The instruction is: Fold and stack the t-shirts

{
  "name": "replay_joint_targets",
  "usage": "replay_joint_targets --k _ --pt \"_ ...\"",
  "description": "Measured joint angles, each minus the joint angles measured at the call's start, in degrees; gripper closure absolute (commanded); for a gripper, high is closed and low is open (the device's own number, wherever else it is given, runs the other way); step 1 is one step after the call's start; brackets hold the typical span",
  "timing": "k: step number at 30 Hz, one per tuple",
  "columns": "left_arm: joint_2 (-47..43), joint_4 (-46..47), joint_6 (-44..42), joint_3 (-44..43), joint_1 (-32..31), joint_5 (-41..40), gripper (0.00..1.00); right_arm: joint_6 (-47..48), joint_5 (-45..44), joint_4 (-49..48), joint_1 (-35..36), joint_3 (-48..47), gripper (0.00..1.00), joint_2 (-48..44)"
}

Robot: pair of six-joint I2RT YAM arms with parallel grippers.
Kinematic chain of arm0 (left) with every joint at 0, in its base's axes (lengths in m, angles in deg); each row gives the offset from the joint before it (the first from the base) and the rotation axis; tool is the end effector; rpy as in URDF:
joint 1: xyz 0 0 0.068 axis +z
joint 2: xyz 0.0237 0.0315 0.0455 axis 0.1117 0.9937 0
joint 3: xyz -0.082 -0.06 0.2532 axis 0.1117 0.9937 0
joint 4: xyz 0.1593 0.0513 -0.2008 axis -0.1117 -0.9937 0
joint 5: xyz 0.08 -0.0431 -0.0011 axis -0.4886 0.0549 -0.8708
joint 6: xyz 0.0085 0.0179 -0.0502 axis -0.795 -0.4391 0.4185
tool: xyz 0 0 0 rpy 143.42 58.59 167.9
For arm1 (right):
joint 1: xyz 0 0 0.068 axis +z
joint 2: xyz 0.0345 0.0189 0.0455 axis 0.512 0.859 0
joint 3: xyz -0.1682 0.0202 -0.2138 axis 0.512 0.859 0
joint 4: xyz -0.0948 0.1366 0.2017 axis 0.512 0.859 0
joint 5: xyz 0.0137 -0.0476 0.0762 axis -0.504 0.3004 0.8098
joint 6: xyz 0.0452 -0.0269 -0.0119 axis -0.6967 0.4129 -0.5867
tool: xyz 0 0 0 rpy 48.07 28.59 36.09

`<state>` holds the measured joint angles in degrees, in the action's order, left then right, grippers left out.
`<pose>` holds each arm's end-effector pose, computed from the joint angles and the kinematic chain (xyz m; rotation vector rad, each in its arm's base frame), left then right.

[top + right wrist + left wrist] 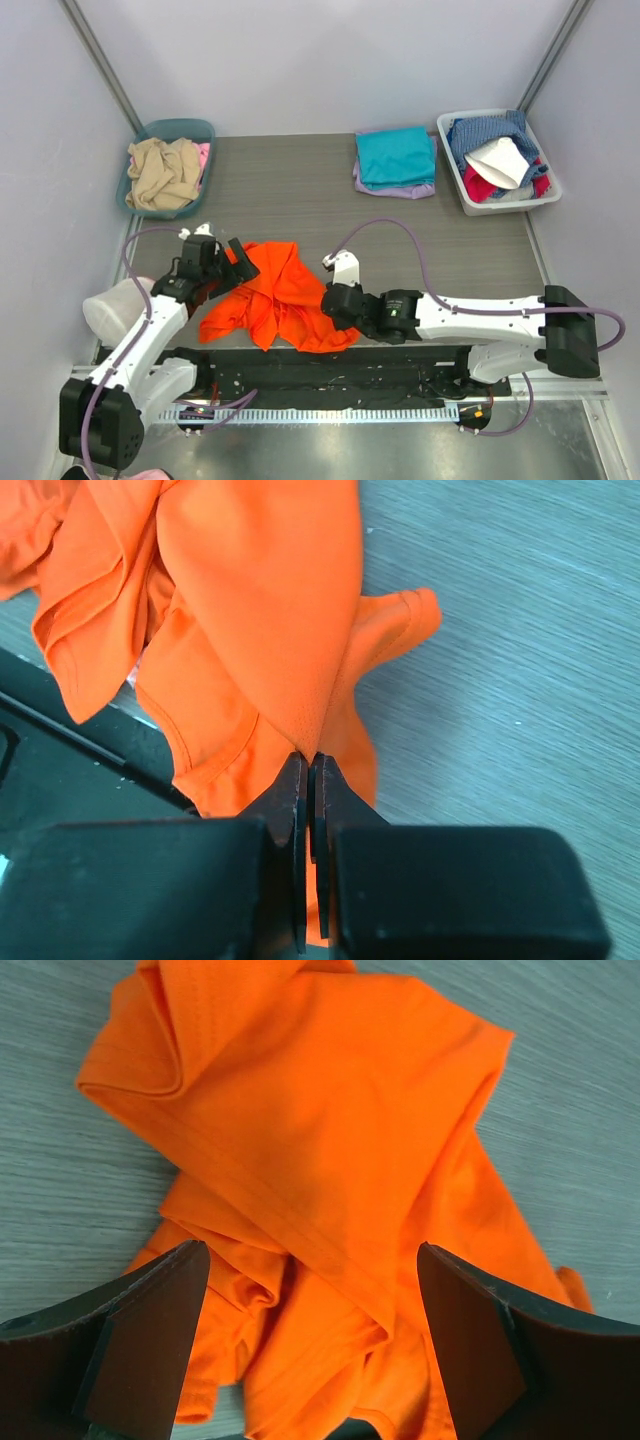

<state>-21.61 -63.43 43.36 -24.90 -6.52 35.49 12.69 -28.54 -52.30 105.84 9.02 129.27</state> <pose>0.1783 -0.0433 0.2146 -0.5369 2.3805 -0.5071 0.0853 0.2538 0.2381 -0.4750 2.2980 0.4082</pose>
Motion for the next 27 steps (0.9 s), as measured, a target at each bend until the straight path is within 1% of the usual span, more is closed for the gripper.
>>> replay_joint_targets --k 3,5,9,13,16,19,20,22,23,24,27 --pt "2.3 1.6 0.9 0.9 -0.9 -1.0 0.18 0.0 -0.6 0.9 -0.3 0.3 0.99 -0.5" --pt "3.5 2.8 1.7 1.4 -1.6 -1.5 0.19 -0.1 -0.7 1.3 -0.3 0.8 0.99 -0.5" --pt "5.5 4.7 2.4 2.3 -3.1 -2.7 0.28 -0.4 -0.7 2.2 -0.3 1.3 0.99 -0.5" --pt "7.3 6.6 3.2 2.9 -3.9 -3.8 0.30 -0.9 -0.7 2.4 -0.4 1.6 0.99 -0.5" --pt "9.0 8.2 3.5 3.5 -4.1 -4.5 0.36 -1.0 -0.7 2.6 -0.4 1.8 0.99 -0.5" --pt "11.0 10.2 3.8 4.1 -4.3 -5.2 0.47 -1.1 -0.7 2.6 -0.4 2.1 0.99 -0.5" --pt "11.7 10.6 3.9 4.2 -4.4 -5.4 0.59 -1.2 -0.7 2.6 -0.4 2.2 0.99 -0.5" --pt "13.2 11.6 4.2 4.2 -4.4 -5.8 0.79 -1.3 -0.7 2.6 -0.4 2.4 0.99 -0.5" --pt "14.3 12.5 4.2 4.2 -4.5 -6.0 0.96 -1.4 -0.7 2.6 -0.4 2.6 0.99 -0.5" --pt "15.0 13.0 4.6 4.2 -4.5 -6.2 1.00 -1.5 -0.7 2.6 -0.4 2.7 0.99 -0.5" --pt "16.9 13.8 4.3 3.7 -4.6 -6.4 1.00 -1.8 -0.7 2.9 -0.4 3.2 0.99 -0.6"
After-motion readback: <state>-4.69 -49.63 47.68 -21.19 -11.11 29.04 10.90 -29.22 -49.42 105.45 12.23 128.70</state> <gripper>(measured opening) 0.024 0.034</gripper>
